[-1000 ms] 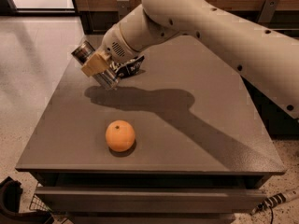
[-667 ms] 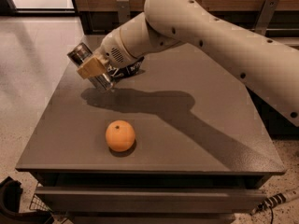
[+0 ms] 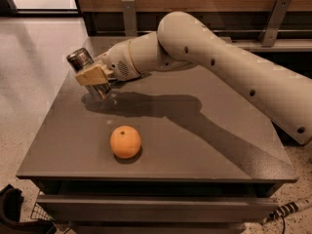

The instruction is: Place redbull can upright

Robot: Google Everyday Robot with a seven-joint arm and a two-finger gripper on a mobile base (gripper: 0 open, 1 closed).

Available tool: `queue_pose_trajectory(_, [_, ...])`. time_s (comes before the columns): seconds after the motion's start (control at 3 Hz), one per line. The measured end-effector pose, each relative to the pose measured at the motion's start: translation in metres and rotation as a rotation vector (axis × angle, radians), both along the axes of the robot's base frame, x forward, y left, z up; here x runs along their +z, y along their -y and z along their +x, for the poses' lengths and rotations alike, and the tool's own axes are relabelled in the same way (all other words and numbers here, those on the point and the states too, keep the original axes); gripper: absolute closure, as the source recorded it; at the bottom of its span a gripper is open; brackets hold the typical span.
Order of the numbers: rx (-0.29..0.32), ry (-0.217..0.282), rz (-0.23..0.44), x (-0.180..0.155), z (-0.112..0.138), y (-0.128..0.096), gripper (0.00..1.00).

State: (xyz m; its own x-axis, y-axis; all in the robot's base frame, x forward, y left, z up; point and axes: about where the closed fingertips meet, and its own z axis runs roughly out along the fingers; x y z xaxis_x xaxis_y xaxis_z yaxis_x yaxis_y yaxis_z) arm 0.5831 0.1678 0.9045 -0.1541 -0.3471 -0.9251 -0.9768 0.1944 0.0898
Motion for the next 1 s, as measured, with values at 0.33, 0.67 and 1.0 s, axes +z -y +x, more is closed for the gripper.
queue_pose_trajectory(0.33, [0.012,0.017,0.062,0.0004,-0.0008,-0.0074,1.0])
queue_pose_trajectory(0.67, [0.032,0.063,0.132,0.0023,-0.0054,-0.0148,1.0])
queue_pose_trajectory(1.0, [0.034,0.091,0.171,0.0008,-0.0083,-0.0161,1.0])
